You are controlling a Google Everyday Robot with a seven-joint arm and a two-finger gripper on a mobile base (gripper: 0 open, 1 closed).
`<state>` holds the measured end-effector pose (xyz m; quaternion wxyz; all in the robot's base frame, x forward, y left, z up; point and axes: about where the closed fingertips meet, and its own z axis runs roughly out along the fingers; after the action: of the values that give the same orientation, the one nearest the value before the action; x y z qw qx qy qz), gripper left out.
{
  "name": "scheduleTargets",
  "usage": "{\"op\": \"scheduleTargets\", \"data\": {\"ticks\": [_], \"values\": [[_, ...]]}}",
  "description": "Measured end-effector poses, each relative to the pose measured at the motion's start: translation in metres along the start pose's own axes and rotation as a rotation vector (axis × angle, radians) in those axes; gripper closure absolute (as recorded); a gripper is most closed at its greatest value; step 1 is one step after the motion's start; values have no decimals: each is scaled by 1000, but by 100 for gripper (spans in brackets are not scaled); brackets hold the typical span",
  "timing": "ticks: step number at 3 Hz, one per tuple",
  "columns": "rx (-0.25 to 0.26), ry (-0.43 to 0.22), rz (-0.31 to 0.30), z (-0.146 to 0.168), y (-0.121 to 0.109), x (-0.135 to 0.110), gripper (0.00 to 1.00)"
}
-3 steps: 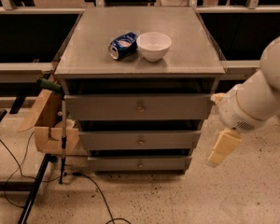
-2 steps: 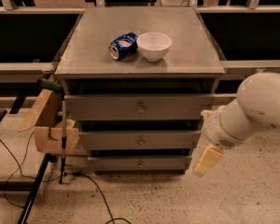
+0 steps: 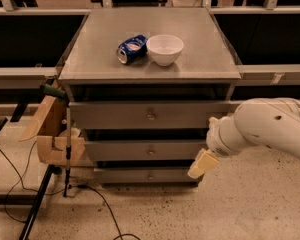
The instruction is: Open middle drawer
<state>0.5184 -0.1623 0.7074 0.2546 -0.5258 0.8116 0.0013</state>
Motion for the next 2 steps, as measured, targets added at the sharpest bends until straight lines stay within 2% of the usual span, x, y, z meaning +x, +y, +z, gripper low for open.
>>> {"op": "scheduleTargets", "data": {"ticks": [2], "values": [[-3, -20, -14, 0, -2, -2, 0]]}}
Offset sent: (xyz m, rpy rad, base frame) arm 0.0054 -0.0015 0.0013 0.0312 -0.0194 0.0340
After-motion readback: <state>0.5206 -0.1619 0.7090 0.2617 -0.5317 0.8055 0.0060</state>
